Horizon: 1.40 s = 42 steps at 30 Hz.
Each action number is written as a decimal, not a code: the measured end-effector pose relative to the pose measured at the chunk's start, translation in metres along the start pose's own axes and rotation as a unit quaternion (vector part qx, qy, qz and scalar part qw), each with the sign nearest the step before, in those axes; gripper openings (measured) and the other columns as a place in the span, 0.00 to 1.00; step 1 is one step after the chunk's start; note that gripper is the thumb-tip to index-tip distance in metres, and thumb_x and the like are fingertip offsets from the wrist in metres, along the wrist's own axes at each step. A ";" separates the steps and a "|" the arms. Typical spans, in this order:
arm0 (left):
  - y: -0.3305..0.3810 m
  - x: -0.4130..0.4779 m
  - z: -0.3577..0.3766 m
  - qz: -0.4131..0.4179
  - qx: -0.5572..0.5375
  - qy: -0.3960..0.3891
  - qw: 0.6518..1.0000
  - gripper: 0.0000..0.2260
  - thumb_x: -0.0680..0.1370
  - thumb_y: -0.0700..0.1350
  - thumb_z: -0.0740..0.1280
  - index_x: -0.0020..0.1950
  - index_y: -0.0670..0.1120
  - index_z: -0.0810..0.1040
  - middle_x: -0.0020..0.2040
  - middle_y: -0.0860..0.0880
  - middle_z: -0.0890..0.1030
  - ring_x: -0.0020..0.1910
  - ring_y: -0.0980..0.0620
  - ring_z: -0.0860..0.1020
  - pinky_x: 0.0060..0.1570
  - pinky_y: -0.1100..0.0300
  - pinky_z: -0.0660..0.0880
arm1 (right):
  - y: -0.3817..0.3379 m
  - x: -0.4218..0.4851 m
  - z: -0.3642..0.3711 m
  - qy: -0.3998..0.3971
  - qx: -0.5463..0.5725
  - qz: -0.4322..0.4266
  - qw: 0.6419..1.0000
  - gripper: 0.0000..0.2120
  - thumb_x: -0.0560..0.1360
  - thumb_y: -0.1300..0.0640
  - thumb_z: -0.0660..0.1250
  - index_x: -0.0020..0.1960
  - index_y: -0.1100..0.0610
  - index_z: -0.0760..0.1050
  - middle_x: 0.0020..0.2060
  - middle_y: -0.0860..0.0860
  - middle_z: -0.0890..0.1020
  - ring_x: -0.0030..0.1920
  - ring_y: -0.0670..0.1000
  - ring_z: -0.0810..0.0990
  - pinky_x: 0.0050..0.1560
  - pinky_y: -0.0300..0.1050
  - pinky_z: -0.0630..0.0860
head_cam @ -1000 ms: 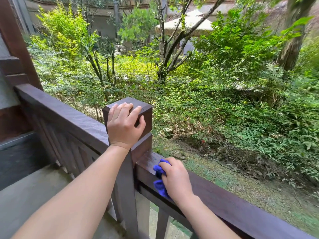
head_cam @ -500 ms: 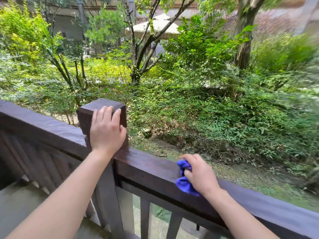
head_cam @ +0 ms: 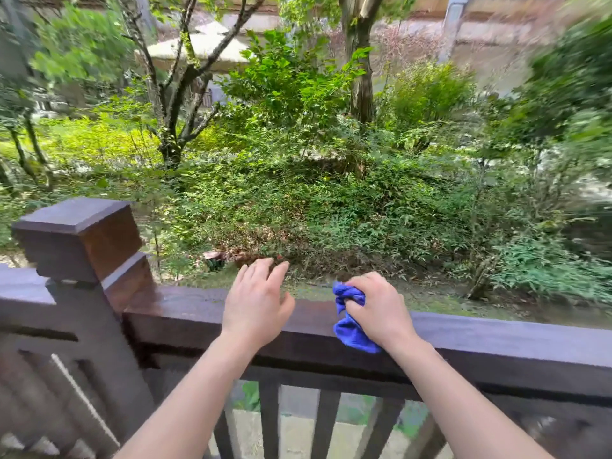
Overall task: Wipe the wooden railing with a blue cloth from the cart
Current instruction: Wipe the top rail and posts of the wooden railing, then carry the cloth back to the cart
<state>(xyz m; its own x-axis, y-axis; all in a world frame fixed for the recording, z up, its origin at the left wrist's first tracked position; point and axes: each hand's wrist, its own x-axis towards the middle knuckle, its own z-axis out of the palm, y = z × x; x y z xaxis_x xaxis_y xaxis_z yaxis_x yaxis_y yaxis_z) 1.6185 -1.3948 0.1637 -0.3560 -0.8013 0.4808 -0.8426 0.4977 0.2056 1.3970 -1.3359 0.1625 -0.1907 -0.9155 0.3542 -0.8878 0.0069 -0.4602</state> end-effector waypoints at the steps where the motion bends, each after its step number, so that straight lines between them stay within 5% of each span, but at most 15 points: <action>1: 0.015 0.001 0.004 0.008 -0.006 -0.006 1.000 0.26 0.78 0.51 0.65 0.76 0.49 0.68 0.75 0.43 0.70 0.75 0.45 0.65 0.78 0.47 0.57 | 0.010 -0.006 -0.011 0.007 -0.004 0.007 1.000 0.09 0.69 0.55 0.66 0.48 0.47 0.78 0.46 0.47 0.76 0.46 0.53 0.78 0.42 0.47 0.74; 10: 0.175 -0.001 0.034 0.085 -0.029 -0.044 0.995 0.26 0.79 0.52 0.63 0.77 0.51 0.65 0.76 0.44 0.67 0.77 0.46 0.62 0.78 0.48 0.54 | 0.116 -0.072 -0.115 0.053 -0.054 0.070 0.995 0.11 0.69 0.55 0.67 0.51 0.48 0.78 0.48 0.49 0.78 0.49 0.55 0.79 0.46 0.50 0.76; 25: 0.458 -0.043 0.077 0.223 -0.106 -0.093 0.965 0.22 0.74 0.53 0.65 0.67 0.46 0.76 0.62 0.44 0.79 0.60 0.40 0.78 0.55 0.47 0.78 | 0.286 -0.224 -0.274 0.097 -0.155 0.162 0.970 0.15 0.69 0.55 0.66 0.55 0.46 0.77 0.49 0.48 0.76 0.47 0.55 0.79 0.44 0.49 0.75; 32: 0.564 -0.071 0.111 0.330 -0.131 -0.154 0.922 0.23 0.77 0.55 0.63 0.71 0.51 0.71 0.65 0.49 0.75 0.63 0.45 0.75 0.57 0.50 0.75 | 0.349 -0.293 -0.323 0.135 -0.166 0.268 0.939 0.13 0.69 0.54 0.66 0.52 0.44 0.77 0.48 0.46 0.77 0.44 0.55 0.80 0.42 0.50 0.77; 42: 0.708 -0.078 0.164 0.485 -0.187 -0.203 0.830 0.23 0.76 0.56 0.60 0.70 0.51 0.71 0.63 0.49 0.75 0.62 0.45 0.75 0.54 0.51 0.76 | 0.433 -0.363 -0.377 0.179 -0.225 0.443 0.849 0.10 0.68 0.52 0.65 0.48 0.47 0.78 0.47 0.46 0.77 0.46 0.55 0.80 0.42 0.48 0.75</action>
<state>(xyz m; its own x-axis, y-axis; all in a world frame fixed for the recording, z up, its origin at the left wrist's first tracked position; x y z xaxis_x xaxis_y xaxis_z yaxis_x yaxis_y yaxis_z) 0.9835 -1.0345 0.1318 -0.9639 0.0284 0.2647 0.0775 0.9812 0.1767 0.9233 -0.8489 0.1418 -0.9107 -0.2908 0.2934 -0.3846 0.8561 -0.3453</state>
